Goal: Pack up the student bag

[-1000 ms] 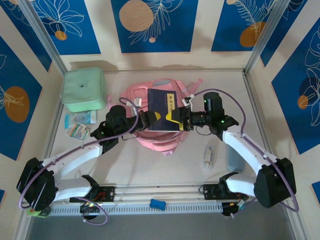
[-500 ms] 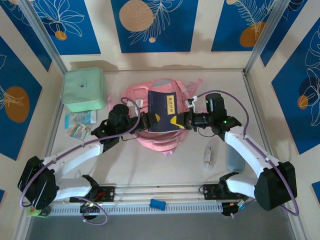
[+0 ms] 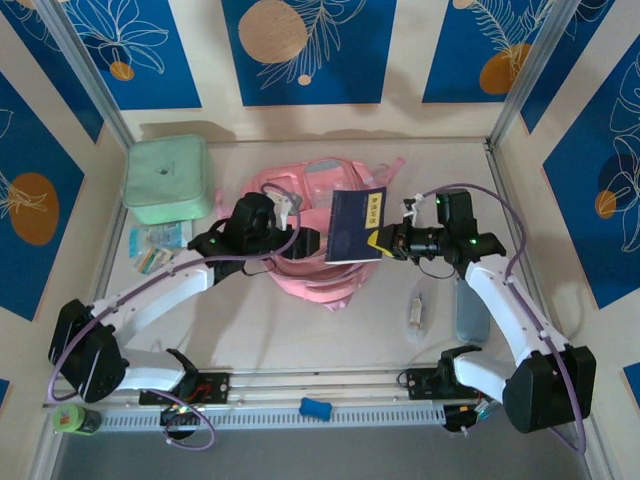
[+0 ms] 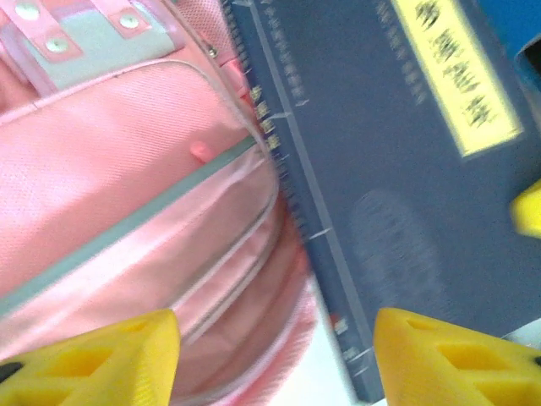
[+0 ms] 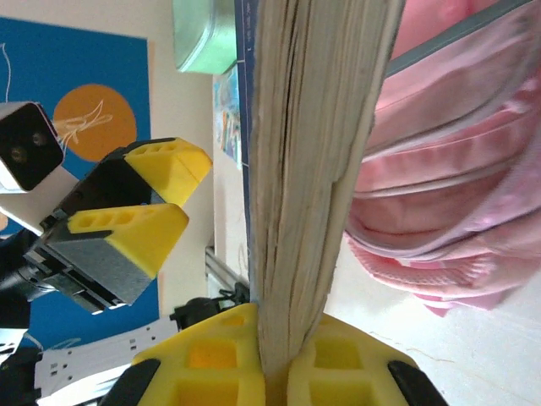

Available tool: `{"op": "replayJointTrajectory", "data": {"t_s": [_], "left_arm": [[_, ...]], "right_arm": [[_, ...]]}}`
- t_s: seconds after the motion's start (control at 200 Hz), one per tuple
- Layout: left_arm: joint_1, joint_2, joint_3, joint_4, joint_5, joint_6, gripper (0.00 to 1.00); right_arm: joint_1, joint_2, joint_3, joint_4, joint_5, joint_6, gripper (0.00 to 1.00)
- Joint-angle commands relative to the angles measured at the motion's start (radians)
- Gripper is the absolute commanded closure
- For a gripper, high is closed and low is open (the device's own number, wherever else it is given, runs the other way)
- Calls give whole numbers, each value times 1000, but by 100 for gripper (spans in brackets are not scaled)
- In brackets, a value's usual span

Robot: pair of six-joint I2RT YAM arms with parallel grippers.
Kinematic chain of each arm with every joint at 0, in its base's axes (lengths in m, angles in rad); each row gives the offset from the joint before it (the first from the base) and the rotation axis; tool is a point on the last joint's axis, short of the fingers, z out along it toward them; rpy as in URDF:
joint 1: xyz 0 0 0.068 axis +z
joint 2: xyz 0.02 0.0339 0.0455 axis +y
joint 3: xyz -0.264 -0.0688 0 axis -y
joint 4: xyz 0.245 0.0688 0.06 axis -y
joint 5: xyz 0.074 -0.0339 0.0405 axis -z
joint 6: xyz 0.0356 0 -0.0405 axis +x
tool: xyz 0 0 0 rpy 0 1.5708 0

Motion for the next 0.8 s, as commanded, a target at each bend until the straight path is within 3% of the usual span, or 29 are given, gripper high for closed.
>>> {"op": "replayJointTrajectory", "data": {"t_s": [0.0,0.415,0.795], "left_arm": [[-30,40,51,-124,-55,273,35],[-99,280,250,-283,-162,599,28],[-120,463,370,-293,-270,713,26]], "right_arm": [[-44,-44,-2,-97,8,-60,100],[-165,-96,-52,-142,-15,-63,100],[-192,-78,-37,-163,-15,-86,100]]}}
